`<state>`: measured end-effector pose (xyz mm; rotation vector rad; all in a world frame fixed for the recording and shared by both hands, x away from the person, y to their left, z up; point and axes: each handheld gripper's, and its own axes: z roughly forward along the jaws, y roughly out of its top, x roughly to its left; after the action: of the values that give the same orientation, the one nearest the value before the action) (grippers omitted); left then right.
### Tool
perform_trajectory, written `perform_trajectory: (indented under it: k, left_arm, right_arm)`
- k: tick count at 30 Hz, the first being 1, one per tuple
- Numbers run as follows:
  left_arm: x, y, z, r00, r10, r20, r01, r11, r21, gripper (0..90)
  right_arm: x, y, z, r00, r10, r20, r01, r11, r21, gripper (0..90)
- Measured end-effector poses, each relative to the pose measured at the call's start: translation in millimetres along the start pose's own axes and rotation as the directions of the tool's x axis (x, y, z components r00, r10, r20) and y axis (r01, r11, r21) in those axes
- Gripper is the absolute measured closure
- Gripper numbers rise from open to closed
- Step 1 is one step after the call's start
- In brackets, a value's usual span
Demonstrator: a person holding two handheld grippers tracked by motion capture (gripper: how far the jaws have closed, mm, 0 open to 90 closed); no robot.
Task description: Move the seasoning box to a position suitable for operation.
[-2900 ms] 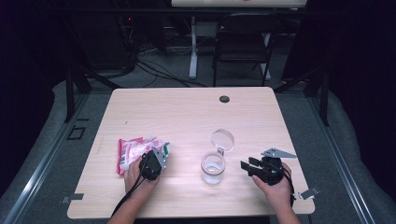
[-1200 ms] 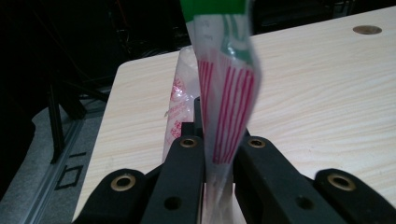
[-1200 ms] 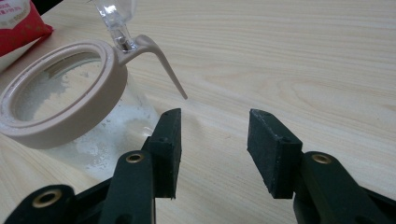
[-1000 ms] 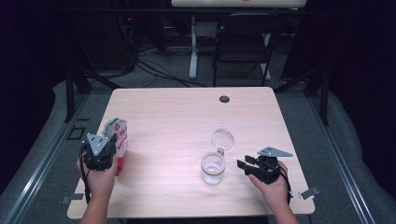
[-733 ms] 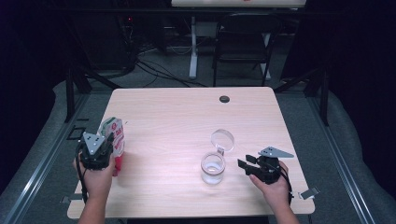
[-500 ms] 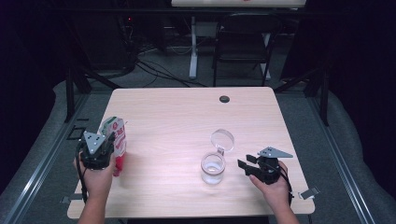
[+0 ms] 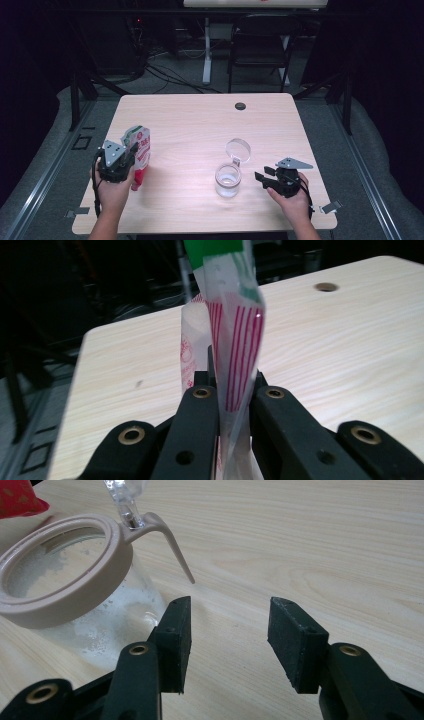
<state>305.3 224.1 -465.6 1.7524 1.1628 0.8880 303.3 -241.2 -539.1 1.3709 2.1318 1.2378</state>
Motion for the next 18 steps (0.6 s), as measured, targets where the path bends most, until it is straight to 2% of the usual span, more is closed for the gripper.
perform_trajectory:
  k: [3, 8, 12, 18]
  left_arm:
    - [-13.0, 2.5, 0.4, 0.9985, 0.030, 0.047, -0.030, 0.9996, -0.002, 90.0]
    - [-38.5, 5.4, 2.1, 0.9882, 0.059, 0.141, -0.058, 0.9983, -0.009, 90.0]
    - [-56.3, 7.9, 0.0, 0.9711, 0.070, 0.228, -0.065, 0.9974, -0.030, 90.0]
    - [-80.4, 6.5, -0.5, 0.9448, 0.107, 0.310, -0.096, 0.9941, -0.050, 90.0]
  right_arm:
    - [1.1, 0.0, 0.0, 1.0000, -0.010, -0.001, 0.010, 1.000, -0.003, 52.4]
    - [1.6, 0.2, 0.1, 0.9998, -0.020, -0.007, 0.020, 1.000, -0.003, 52.7]
    - [1.4, 0.2, -0.7, 0.9997, -0.023, -0.006, 0.023, 1.000, -0.010, 53.2]
    - [1.2, 0.3, -0.2, 0.9991, -0.042, -0.008, 0.042, 0.999, -0.012, 53.2]
